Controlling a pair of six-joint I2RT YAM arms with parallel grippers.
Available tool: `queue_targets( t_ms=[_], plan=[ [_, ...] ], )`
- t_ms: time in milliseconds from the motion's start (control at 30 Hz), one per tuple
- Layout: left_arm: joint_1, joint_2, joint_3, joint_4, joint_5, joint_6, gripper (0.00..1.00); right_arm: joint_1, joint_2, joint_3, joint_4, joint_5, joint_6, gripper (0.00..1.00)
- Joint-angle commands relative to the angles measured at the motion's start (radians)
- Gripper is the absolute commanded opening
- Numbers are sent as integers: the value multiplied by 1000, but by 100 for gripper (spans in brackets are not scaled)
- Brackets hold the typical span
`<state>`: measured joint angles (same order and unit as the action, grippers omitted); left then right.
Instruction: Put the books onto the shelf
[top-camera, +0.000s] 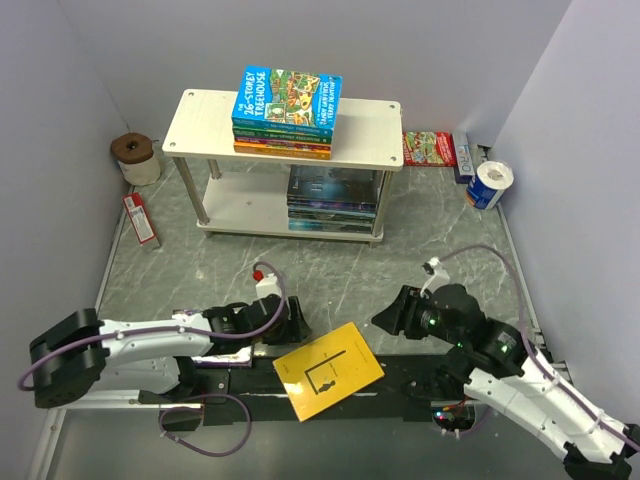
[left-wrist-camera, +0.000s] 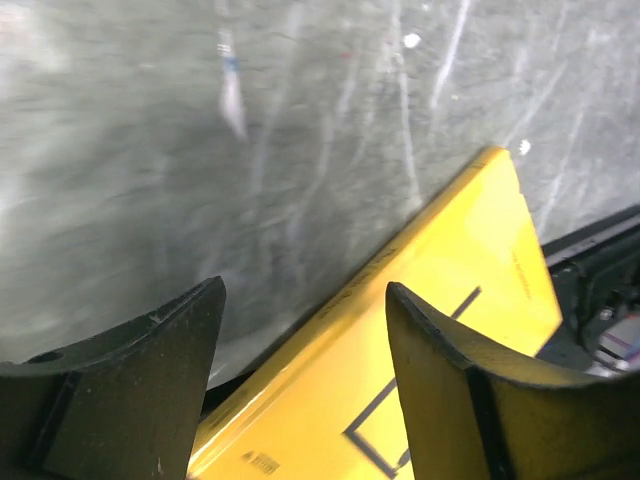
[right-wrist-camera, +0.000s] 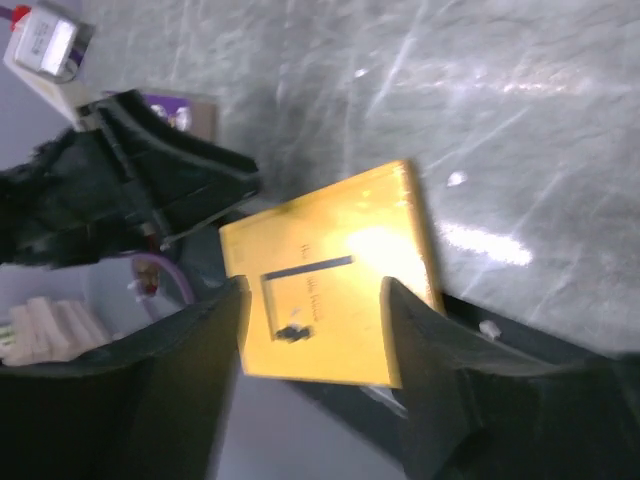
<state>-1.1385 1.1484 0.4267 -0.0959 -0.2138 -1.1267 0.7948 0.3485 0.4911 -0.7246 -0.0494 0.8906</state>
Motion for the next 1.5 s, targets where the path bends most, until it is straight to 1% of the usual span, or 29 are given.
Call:
queue_targets(
  t_ms=[0, 33, 67, 100, 167, 233, 333, 400, 433, 467, 533, 600, 667, 800, 933, 1000, 1067, 1100, 1233, 1300, 1433, 1467],
  plan=[
    [2, -64, 49, -169, -99, 21, 72, 18, 154, 84, -101, -108, -105, 42],
    [5, -64, 46, -169, -101, 16, 71, 30, 159, 87, -105, -134, -104, 17],
    [6, -65, 41, -166, -101, 13, 71, 41, 159, 86, -108, -147, -111, 5],
    [8, -65, 29, -153, -99, 8, 71, 61, 164, 89, -116, -161, -117, 0],
    [14, -68, 12, -133, -95, 4, 71, 76, 194, 104, -145, -209, -162, 0],
    [22, -69, -9, -95, -78, 1, 71, 122, 266, 116, -199, -221, -182, 0],
    [37, -53, -29, -50, -47, 1, 70, 249, 319, 130, -202, -155, -162, 0],
    [43, -36, -32, -35, -33, 7, 70, 312, 357, 136, -164, -120, -151, 0],
    [48, -32, -32, -30, -26, 8, 70, 381, 374, 136, -153, -104, -142, 0],
    [49, -23, -31, -21, -19, 11, 71, 415, 395, 127, -132, -98, -130, 0],
    [54, -15, -31, -15, -10, 21, 70, 510, 483, 119, -84, -81, -116, 0],
    [57, -12, -28, -10, -4, 30, 70, 553, 582, 110, -53, -79, -108, 0],
    [57, -10, -28, -4, 7, 36, 70, 584, 641, 83, 19, -84, -93, 0],
    [57, -9, -37, -4, 56, 59, 70, 586, 731, 35, 145, -90, -68, 0],
    [57, -16, -63, 5, 131, 77, 70, 584, 780, 21, 189, -46, -38, 0],
    [56, -32, -88, 12, 184, 76, 69, 583, 813, 14, 203, 0, -9, 0],
    [56, -55, -108, 28, 206, 71, 69, 578, 827, -5, 209, 48, 37, 0],
    [56, -62, -126, 33, 227, 68, 70, 564, 839, -14, 232, 48, 51, 0],
    [52, -87, -144, 44, 293, 71, 69, 509, 836, -72, 277, 106, 93, 0],
    [48, -93, -147, 42, 309, 76, 69, 480, 801, -85, 284, 134, 99, 0],
    [42, -85, -154, 47, 349, 84, 70, 376, 725, -138, 341, 119, 53, 0],
    [42, -76, -158, 59, 370, 84, 70, 333, 709, -146, 356, 112, 42, 0]
  ],
)
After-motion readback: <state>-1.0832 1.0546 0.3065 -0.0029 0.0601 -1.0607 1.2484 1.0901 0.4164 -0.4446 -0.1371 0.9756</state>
